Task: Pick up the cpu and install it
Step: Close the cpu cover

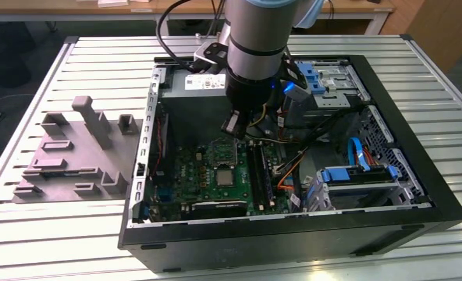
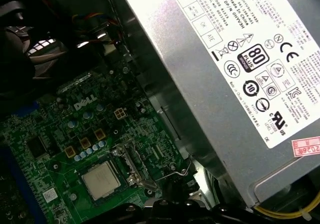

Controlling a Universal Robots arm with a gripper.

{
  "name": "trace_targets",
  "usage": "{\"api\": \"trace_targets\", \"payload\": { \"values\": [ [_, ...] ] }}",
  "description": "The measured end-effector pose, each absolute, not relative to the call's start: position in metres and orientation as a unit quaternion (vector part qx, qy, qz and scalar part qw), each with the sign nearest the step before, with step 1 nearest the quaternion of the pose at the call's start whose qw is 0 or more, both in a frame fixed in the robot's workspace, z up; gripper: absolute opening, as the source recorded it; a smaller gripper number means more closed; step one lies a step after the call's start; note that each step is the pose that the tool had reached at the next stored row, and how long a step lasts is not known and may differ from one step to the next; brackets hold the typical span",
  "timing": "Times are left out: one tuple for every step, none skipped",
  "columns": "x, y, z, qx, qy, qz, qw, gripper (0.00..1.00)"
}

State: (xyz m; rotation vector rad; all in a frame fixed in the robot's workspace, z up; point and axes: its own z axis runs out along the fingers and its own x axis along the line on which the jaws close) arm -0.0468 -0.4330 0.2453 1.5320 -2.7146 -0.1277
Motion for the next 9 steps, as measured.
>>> {"api": "trace_targets", "payload": {
  "values": [
    [-0.0468, -0.4333, 0.2452, 0.491, -0.87, -0.041, 0.011, 0.11],
    [-0.0468, -0.4335, 0.2452, 0.491, -0.87, -0.041, 0.011, 0.11],
    [-0.0467, -0.4339, 0.2452, 0.491, -0.87, -0.041, 0.011, 0.11],
    [-0.0468, -0.4344, 0.2452, 0.491, -0.87, -0.041, 0.011, 0.11],
    [-0.0468, -0.435, 0.2452, 0.491, -0.87, -0.041, 0.011, 0.11],
    [-0.0468, -0.4356, 0.2452, 0.491, -0.87, -0.041, 0.011, 0.11],
    [-0.0468, -0.4364, 0.2452, 0.491, -0.87, -0.041, 0.011, 0.11],
    [-0.0468, -0.4371, 0.2452, 0.491, -0.87, -0.041, 0.011, 0.11],
    [-0.0468, -0.4378, 0.2452, 0.491, -0.87, -0.041, 0.011, 0.11]
  ]
}}
